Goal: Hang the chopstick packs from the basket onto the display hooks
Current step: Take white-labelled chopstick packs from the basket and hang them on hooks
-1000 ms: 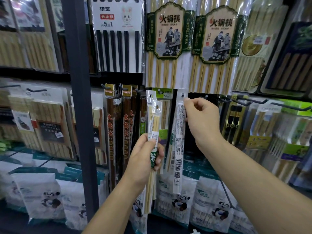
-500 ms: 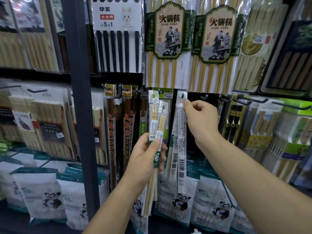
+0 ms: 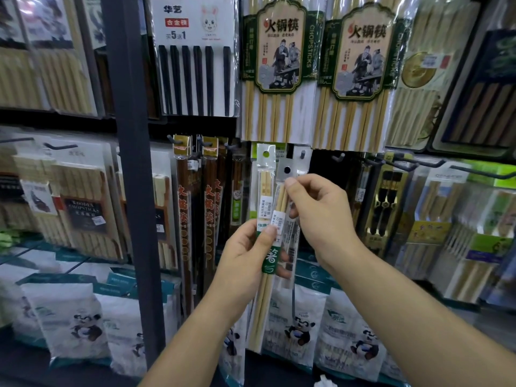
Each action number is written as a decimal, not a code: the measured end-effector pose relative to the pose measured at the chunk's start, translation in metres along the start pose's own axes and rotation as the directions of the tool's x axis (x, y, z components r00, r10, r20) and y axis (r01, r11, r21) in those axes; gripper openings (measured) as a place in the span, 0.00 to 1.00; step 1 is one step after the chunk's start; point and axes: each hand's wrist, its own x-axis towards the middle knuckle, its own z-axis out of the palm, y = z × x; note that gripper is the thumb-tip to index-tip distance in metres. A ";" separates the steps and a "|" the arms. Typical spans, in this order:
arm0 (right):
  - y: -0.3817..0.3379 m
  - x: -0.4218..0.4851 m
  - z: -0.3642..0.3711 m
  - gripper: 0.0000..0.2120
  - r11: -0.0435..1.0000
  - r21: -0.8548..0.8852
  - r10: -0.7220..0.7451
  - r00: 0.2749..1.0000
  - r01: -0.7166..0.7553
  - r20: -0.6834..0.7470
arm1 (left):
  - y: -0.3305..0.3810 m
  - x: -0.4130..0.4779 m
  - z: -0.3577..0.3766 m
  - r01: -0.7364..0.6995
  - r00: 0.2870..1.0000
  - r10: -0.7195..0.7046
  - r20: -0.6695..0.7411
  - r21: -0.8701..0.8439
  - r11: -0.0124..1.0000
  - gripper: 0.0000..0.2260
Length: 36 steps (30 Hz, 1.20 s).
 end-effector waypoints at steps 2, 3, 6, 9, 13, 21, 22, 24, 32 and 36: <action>-0.002 0.006 -0.002 0.11 0.999 0.030 0.023 0.999 -0.022 -0.044 | -0.001 0.000 0.000 -0.004 1.000 0.005 -0.023 0.016 1.000 0.11; -0.004 0.010 -0.004 0.11 0.998 0.042 0.038 0.997 -0.035 -0.068 | -0.002 0.000 -0.001 -0.011 0.999 0.014 -0.050 0.055 0.998 0.12; -0.006 0.021 -0.009 0.13 0.997 0.048 0.059 0.992 -0.054 -0.113 | -0.006 0.003 -0.004 -0.022 0.990 0.044 -0.131 0.168 0.986 0.13; -0.006 0.028 -0.011 0.14 0.998 0.016 0.056 0.991 -0.054 -0.125 | -0.007 0.004 -0.004 -0.010 0.990 0.030 -0.134 0.151 0.989 0.13; -0.004 0.034 -0.011 0.14 0.998 -0.003 0.067 0.989 -0.067 -0.130 | -0.007 0.005 -0.004 -0.013 0.990 0.038 -0.134 0.187 0.982 0.13; 0.003 0.038 -0.007 0.15 0.993 -0.069 0.087 0.987 -0.097 -0.136 | -0.007 0.005 -0.007 -0.049 0.992 0.072 -0.107 0.204 0.978 0.10; 0.005 0.038 -0.008 0.17 0.990 -0.091 0.089 0.985 -0.103 -0.149 | -0.008 0.006 -0.008 -0.052 0.991 0.074 -0.108 0.197 0.979 0.10; 0.007 0.038 -0.010 0.19 0.987 -0.112 0.092 0.981 -0.112 -0.173 | -0.008 0.006 -0.009 -0.056 0.991 0.077 -0.108 0.189 0.980 0.08; 0.007 0.019 -0.016 0.12 0.997 -0.051 0.047 0.991 -0.053 -0.128 | -0.002 0.008 -0.006 -0.044 0.996 0.061 -0.066 0.224 0.974 0.07; -0.004 0.016 -0.011 0.10 1.000 0.019 -0.010 0.999 0.011 -0.050 | -0.002 0.011 0.002 -0.061 0.997 0.068 -0.021 0.220 0.973 0.07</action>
